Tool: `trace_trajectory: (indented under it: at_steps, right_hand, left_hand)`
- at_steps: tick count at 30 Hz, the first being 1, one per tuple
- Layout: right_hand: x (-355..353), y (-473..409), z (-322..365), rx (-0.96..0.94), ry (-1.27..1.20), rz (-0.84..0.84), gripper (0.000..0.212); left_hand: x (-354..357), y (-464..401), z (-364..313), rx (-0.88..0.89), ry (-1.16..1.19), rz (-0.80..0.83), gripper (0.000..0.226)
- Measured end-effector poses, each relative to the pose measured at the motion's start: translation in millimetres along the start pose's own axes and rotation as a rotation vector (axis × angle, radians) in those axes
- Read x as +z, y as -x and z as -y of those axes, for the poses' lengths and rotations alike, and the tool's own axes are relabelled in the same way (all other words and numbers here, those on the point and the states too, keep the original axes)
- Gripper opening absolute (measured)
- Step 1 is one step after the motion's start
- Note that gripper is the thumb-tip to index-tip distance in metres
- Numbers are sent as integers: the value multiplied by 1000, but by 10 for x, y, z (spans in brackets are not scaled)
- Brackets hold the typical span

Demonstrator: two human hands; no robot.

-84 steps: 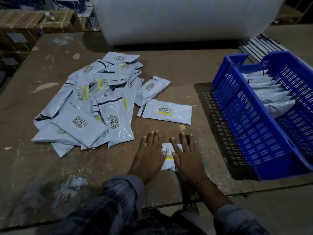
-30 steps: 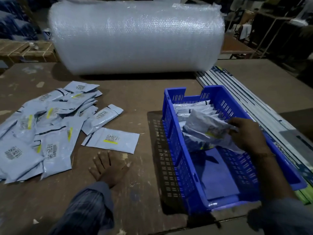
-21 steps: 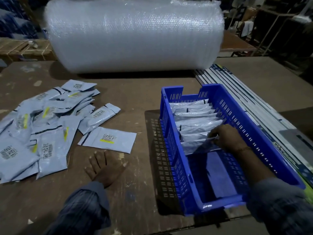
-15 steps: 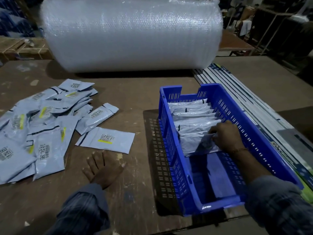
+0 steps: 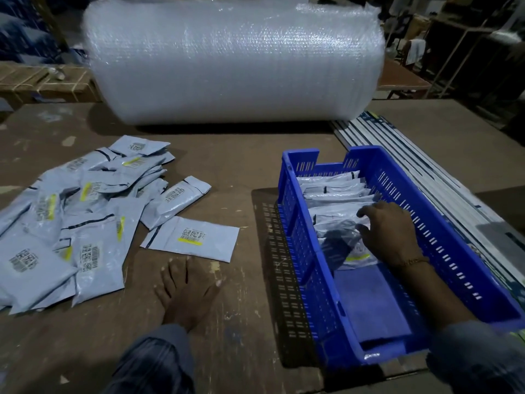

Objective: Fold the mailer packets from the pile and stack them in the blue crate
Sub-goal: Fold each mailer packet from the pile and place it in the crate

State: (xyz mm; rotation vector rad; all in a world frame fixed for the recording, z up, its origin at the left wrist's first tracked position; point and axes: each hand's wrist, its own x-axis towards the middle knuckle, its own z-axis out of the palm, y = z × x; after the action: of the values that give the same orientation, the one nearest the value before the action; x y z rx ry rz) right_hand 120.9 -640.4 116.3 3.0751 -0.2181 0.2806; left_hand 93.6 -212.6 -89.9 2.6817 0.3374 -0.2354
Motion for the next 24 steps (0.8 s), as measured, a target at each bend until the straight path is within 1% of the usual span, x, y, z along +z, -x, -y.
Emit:
trace_trajectory:
  at_steps: [3, 5, 8, 10, 11, 14, 16, 18, 22, 24]
  right_hand:
    - [-392, 141, 595, -81, -132, -87, 29]
    - [-622, 263, 1038, -172, -242, -94, 27]
    - [-808, 390, 1602, -281, -336, -20, 25]
    - [-773, 446, 1932, -334, -363, 58, 24]
    - [-705, 471, 2096, -352, -368, 109, 26]
    - [-291, 512, 2553, -359, -332, 259, 38]
    - [85, 486, 2792, -334, -312, 364, 42]
    - [444, 432, 2959, -299, -289, 449, 50]
    - [1031, 389, 3126, -312, -177, 494, 74]
    - [1248, 418, 3162, -314, -96, 477, 75]
  left_hand:
    - [-58, -2, 295, 122, 72, -54, 104]
    - [-165, 7, 546, 195, 143, -60, 99]
    - [-414, 88, 729, 345, 150, -89, 92]
    - [-519, 70, 828, 351, 171, -75, 84]
    - [-547, 42, 906, 365, 161, -73, 79]
    - [-444, -126, 1245, 509, 34, -80, 68]
    - [-402, -197, 1372, 512, 38, -63, 64]
    - [-413, -194, 1354, 511, 63, -66, 62]
    - [-433, -161, 1322, 526, 73, -109, 60]
    - [-426, -152, 1316, 523, 73, -126, 58]
